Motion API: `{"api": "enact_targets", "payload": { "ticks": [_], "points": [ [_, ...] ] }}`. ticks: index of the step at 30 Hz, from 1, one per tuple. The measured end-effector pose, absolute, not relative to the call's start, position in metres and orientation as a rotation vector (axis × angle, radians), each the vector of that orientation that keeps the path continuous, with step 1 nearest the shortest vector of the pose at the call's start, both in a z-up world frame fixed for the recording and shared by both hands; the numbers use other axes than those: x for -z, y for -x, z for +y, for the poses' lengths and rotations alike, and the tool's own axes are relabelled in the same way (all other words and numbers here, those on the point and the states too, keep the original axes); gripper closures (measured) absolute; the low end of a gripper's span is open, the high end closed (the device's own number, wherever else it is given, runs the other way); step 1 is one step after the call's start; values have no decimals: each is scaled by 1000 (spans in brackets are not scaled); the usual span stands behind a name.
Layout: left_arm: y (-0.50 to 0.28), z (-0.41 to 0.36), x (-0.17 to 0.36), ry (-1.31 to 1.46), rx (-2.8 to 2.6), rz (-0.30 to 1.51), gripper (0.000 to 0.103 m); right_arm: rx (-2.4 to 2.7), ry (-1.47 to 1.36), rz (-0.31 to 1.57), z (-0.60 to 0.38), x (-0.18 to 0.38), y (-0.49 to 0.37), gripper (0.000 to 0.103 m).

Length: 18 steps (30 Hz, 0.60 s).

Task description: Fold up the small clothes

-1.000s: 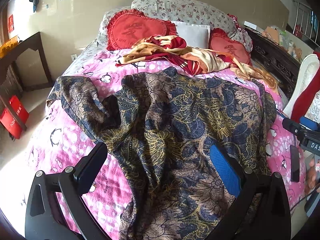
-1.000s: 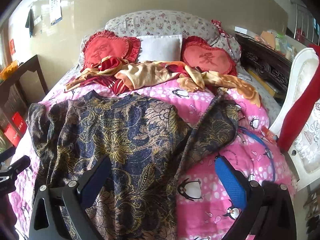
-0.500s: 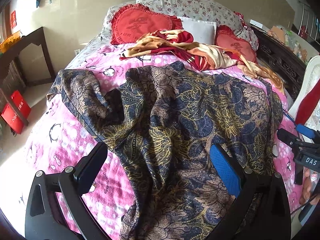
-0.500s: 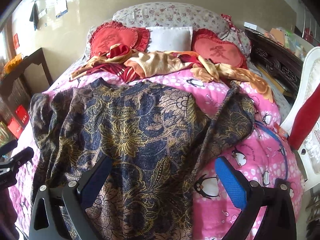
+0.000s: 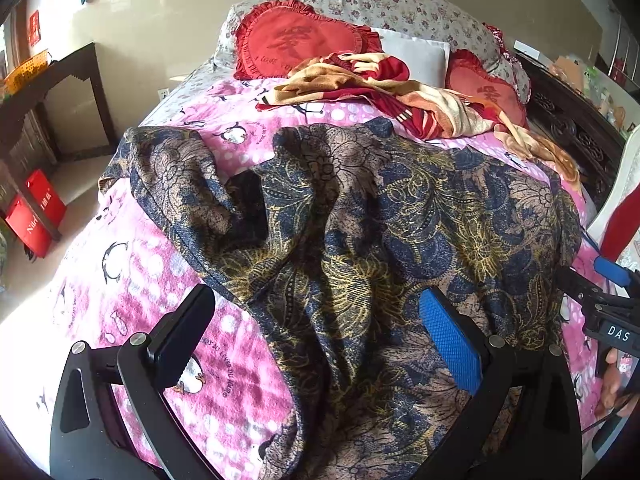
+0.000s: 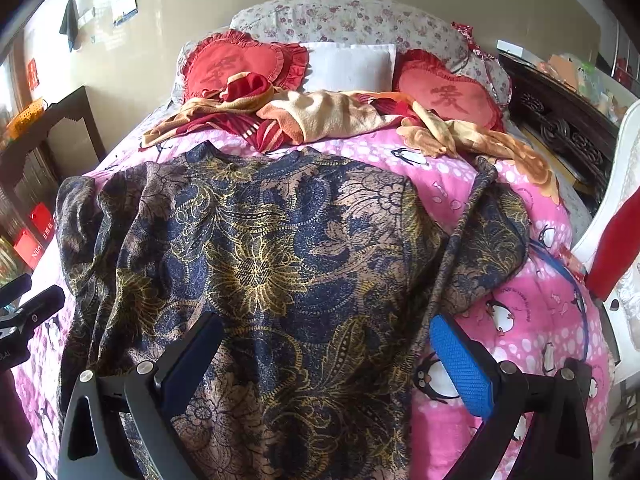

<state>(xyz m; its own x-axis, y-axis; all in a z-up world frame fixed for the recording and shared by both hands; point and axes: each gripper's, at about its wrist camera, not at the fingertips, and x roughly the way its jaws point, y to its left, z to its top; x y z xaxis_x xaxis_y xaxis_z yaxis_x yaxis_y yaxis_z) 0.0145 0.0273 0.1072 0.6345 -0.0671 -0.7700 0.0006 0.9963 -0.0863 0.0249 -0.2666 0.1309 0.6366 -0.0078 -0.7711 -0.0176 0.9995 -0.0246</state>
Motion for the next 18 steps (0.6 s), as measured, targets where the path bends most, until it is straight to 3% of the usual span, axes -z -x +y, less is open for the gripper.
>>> {"api": "enact_targets", "payload": {
  "ticks": [8, 18],
  "points": [
    [-26, 61, -99, 138, 2, 905, 0, -8, 28, 892, -260, -125, -34, 0],
    [-58, 165, -92, 350, -163, 883, 0, -57, 32, 925, -244, -111, -50, 0]
  ]
}}
